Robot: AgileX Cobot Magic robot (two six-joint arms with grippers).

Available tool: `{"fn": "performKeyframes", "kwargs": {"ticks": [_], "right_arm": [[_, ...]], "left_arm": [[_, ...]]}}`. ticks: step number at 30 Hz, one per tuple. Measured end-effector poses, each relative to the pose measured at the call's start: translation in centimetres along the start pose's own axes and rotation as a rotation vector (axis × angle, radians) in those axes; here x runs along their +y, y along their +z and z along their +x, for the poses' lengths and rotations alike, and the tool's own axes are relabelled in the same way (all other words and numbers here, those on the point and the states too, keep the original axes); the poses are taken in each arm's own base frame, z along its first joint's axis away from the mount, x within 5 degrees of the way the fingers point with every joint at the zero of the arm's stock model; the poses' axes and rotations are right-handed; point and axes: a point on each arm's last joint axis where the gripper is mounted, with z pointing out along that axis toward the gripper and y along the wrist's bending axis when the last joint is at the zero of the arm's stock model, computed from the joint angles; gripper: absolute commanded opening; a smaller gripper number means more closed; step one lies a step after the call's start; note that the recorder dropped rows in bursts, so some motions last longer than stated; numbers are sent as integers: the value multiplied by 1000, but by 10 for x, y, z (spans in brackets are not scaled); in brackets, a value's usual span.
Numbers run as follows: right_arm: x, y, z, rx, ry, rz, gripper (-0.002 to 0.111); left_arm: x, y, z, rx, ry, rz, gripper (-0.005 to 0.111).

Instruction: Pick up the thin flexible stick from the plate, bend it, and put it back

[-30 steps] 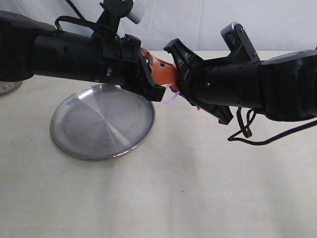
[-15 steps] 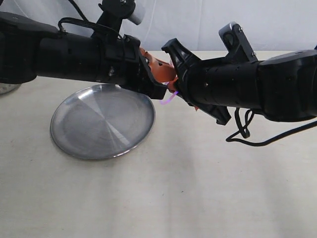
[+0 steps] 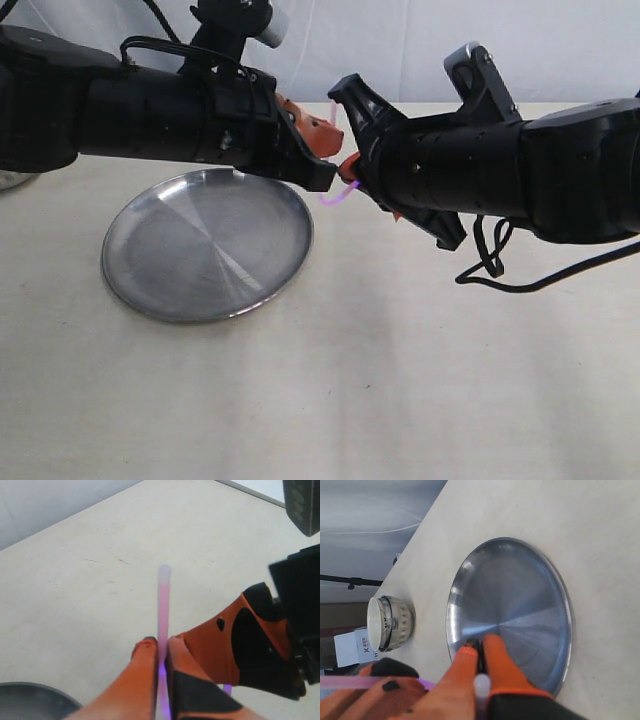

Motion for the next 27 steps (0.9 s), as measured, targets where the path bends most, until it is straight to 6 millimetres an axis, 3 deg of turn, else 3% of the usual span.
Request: {"fn": "performKeyframes", "kwargs": {"ticks": [27], "right_arm": [[-1, 0, -2, -27, 8, 15, -1]], "left_arm": [[4, 0, 2, 15, 2, -45, 0]]}}
